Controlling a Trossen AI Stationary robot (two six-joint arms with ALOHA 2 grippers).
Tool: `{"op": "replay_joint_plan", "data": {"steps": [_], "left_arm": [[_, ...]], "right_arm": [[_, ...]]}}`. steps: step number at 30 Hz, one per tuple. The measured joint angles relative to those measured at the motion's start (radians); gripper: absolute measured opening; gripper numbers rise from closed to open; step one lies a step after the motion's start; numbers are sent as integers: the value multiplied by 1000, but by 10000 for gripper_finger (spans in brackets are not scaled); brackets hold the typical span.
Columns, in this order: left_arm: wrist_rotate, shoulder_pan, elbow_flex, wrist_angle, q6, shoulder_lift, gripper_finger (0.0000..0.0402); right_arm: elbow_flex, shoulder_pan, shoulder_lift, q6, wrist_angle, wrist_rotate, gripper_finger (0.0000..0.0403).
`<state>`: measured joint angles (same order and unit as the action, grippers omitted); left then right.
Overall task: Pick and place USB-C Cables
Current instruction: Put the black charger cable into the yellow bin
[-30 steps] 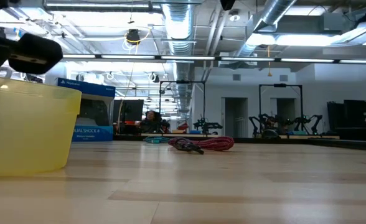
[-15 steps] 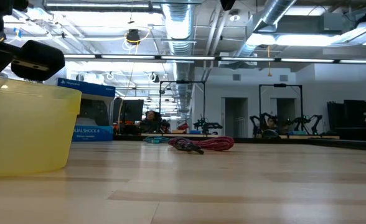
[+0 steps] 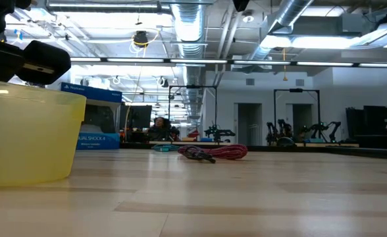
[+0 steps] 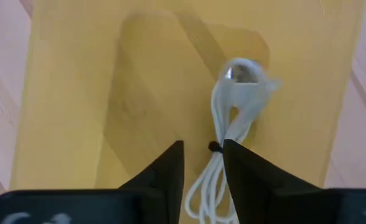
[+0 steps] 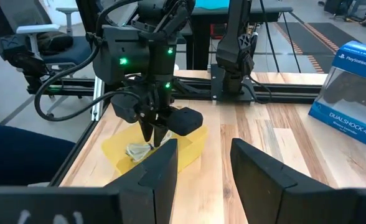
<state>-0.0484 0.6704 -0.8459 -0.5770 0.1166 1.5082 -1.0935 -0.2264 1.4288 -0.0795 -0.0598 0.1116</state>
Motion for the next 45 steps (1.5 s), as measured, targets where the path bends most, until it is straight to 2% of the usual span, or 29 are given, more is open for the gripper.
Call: {"op": "replay_joint_plan", "data": {"steps": [9,13,17,20,25,29,34,45], "left_arm": [[-13,0,-10,-13,18,-48,112],[-42,-16,-10,-15,44,-134,112],[-87,-43,-10,8,69,-268,112],[-169,-54,-10,51,71,-378,112],[-360,-54,-6,178,21,-532,112],[-410,-54,17,283,-33,-615,112],[-410,-54,33,342,-68,-646,112],[-403,-54,35,388,-82,-586,112]], "right_arm": [[0,0,0,-2,15,25,173],[0,0,0,-9,39,32,173],[0,1,0,-65,94,111,170],[1,13,0,-144,149,193,166],[56,38,-1,-315,175,305,164],[115,54,-1,-450,187,386,163],[150,47,13,-507,166,395,163],[128,-18,287,-517,109,485,163]]}}
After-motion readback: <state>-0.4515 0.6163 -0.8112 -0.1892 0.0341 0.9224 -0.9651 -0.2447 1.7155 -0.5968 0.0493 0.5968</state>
